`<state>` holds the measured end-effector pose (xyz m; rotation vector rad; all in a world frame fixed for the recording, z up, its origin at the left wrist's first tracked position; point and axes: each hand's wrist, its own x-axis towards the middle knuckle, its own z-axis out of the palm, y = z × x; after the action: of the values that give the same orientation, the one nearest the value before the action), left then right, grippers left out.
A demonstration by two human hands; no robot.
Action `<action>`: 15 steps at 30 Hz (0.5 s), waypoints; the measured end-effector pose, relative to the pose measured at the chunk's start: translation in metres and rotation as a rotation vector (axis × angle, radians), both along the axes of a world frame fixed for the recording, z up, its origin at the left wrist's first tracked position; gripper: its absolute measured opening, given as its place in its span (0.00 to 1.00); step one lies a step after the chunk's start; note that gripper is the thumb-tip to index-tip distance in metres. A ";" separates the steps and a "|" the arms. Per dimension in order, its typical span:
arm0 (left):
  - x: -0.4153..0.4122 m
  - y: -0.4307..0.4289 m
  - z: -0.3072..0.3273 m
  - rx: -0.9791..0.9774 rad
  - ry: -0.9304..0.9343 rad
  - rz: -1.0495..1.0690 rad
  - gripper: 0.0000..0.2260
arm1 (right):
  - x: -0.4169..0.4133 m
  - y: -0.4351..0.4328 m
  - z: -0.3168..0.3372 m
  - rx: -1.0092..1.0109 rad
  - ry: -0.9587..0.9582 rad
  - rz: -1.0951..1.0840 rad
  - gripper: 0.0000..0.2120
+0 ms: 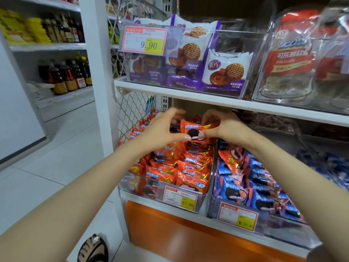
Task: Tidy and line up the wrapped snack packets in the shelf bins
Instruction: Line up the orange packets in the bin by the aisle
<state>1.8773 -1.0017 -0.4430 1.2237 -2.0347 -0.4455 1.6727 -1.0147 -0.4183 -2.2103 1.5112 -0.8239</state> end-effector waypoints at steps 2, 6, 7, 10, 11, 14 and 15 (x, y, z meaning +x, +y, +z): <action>-0.007 0.000 -0.006 0.032 -0.075 0.015 0.31 | 0.004 0.007 -0.001 -0.015 -0.015 0.040 0.14; -0.011 0.004 -0.009 -0.049 0.021 0.077 0.30 | 0.006 0.007 -0.005 -0.104 -0.100 -0.025 0.14; -0.005 0.004 -0.004 -0.103 0.011 0.126 0.29 | 0.006 0.006 -0.004 -0.134 -0.137 -0.061 0.14; 0.027 0.003 0.013 -0.051 -0.291 0.083 0.24 | 0.004 0.006 -0.002 -0.134 -0.214 -0.101 0.14; 0.034 0.006 0.013 0.010 -0.450 0.039 0.24 | 0.003 0.006 -0.003 -0.119 -0.205 -0.098 0.13; 0.034 0.010 -0.003 0.048 -0.836 -0.024 0.28 | 0.001 0.002 -0.012 -0.079 -0.209 -0.097 0.13; 0.031 0.009 -0.010 0.018 -0.890 -0.025 0.27 | 0.000 0.001 -0.015 -0.073 -0.215 -0.101 0.13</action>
<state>1.9083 -0.9932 -0.4529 1.5809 -2.7697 0.1183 1.6727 -1.0135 -0.4338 -2.0328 1.5187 -1.1259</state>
